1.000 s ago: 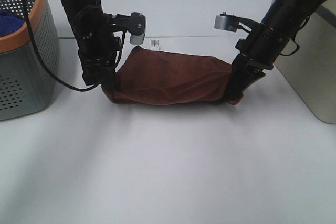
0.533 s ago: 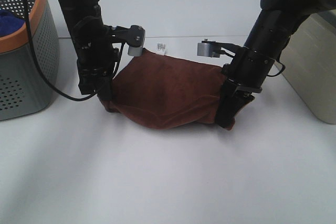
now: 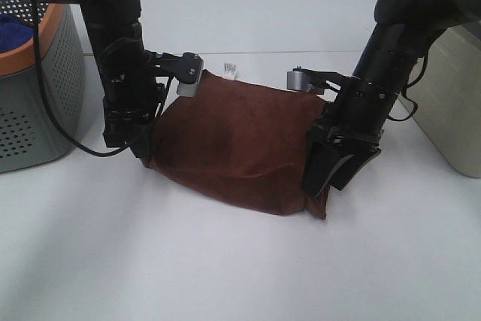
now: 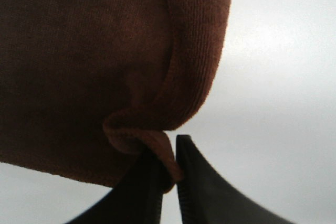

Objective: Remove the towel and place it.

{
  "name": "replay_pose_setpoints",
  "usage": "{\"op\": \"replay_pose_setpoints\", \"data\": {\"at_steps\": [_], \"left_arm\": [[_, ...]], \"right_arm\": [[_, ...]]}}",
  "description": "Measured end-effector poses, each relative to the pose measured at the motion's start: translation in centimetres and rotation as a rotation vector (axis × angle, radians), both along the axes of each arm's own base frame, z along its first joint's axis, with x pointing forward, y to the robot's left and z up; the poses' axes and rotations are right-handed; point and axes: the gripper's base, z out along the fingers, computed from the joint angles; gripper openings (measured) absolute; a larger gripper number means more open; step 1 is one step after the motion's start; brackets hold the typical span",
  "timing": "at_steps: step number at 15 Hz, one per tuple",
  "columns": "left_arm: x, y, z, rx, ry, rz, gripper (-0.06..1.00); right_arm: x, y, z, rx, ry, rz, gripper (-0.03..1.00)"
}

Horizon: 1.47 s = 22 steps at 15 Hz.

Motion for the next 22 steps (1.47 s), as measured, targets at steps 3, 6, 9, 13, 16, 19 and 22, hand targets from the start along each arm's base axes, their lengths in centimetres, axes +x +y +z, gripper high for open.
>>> {"op": "replay_pose_setpoints", "data": {"at_steps": [3,6,9,13,16,19,22], "left_arm": [[0.0,0.0,0.0,0.010,0.001,0.043,0.32],[0.0,0.1,0.0,0.020,0.007,0.134,0.44],[0.1,0.0,1.7,-0.006,-0.044,0.176,0.49],[0.5,-0.1,4.6,-0.079,-0.173,0.268,0.63],[0.3,-0.1,6.5,-0.096,-0.220,0.341,0.80],[0.4,-0.8,8.8,-0.149,-0.254,0.509,0.94],[0.7,-0.9,14.0,-0.257,-0.352,0.631,0.94]], "right_arm": [[0.0,0.0,0.0,-0.014,0.030,-0.063,0.73],[0.0,0.0,0.5,-0.018,0.031,-0.095,0.74],[-0.1,0.0,3.7,-0.001,-0.038,-0.117,0.74],[-0.5,-0.3,6.8,0.001,-0.104,-0.145,0.74],[-1.2,-0.6,9.8,-0.005,-0.164,-0.187,0.74],[-2.3,-1.0,13.6,0.017,-0.244,-0.234,0.74],[-3.6,-1.7,17.2,0.013,-0.311,-0.321,0.74]]}}
